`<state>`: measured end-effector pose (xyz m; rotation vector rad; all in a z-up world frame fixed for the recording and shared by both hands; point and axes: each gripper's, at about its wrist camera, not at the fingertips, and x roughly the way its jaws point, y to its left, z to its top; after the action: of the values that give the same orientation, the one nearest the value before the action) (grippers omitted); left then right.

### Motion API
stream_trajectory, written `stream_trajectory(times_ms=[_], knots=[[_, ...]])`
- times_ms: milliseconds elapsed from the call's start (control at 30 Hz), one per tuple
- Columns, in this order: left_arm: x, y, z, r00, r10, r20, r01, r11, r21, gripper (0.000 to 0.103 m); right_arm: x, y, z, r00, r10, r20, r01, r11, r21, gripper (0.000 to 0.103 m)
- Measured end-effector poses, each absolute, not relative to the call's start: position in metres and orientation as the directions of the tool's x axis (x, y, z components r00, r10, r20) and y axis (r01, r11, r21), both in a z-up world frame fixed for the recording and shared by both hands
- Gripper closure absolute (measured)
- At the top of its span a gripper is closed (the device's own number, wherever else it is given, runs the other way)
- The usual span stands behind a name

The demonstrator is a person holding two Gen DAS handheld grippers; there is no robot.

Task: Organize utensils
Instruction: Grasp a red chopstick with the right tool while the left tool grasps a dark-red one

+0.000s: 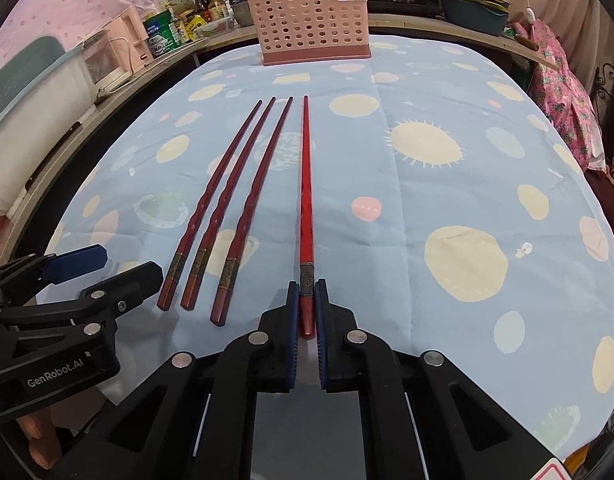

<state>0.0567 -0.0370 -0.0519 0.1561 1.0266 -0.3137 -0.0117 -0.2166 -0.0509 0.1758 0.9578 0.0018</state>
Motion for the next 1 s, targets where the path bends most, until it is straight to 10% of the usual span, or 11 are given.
stream_trajectory(times_ms=[500,1000], knots=[[0.064,-0.037,-0.065,0.473,-0.149,-0.868,0.305,0.952,0.002,0.038,-0.013,-0.218,-0.051,0.577,0.085,-0.812,0.077,0.984,0.158,0.096],[0.067,-0.031,-0.060,0.466,-0.177,-0.867,0.306,0.951,-0.030,0.094,-0.013,-0.218,-0.051,0.577,0.086,-0.812,0.077,0.984,0.159,0.096]])
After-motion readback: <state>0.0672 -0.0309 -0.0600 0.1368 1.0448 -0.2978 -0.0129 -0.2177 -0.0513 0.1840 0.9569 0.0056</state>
